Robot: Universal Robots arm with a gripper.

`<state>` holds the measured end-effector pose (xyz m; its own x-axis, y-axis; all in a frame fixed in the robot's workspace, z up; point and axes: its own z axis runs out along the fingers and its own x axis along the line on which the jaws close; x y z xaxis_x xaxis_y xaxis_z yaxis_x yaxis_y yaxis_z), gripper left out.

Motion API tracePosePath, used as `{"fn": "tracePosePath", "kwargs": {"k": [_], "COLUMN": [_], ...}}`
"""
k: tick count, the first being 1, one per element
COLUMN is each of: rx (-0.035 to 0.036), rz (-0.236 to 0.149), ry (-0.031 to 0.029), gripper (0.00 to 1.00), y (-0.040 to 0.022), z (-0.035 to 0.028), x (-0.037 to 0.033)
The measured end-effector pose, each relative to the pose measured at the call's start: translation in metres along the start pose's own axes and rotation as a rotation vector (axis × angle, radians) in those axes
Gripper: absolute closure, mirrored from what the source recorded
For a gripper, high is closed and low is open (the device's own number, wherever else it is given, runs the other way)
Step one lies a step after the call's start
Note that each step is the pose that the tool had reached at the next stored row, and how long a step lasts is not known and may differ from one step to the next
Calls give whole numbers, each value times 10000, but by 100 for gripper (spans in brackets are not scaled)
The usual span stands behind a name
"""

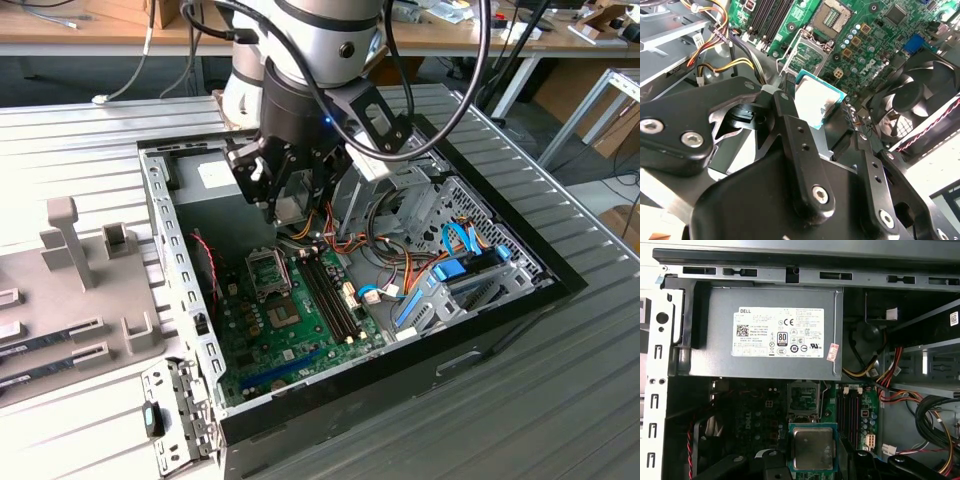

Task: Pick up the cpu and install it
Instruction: 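Pick up the cpu and move it towards the insertion slot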

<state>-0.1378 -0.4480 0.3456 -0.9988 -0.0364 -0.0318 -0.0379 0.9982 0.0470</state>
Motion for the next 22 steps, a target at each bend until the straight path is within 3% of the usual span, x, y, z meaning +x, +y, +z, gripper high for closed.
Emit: {"fn": "tracePosePath", "kwargs": {"k": [22], "rx": [-1], "rz": [0], "ry": [0], "gripper": [53], "y": [-90], "z": [16], "x": [4]}}
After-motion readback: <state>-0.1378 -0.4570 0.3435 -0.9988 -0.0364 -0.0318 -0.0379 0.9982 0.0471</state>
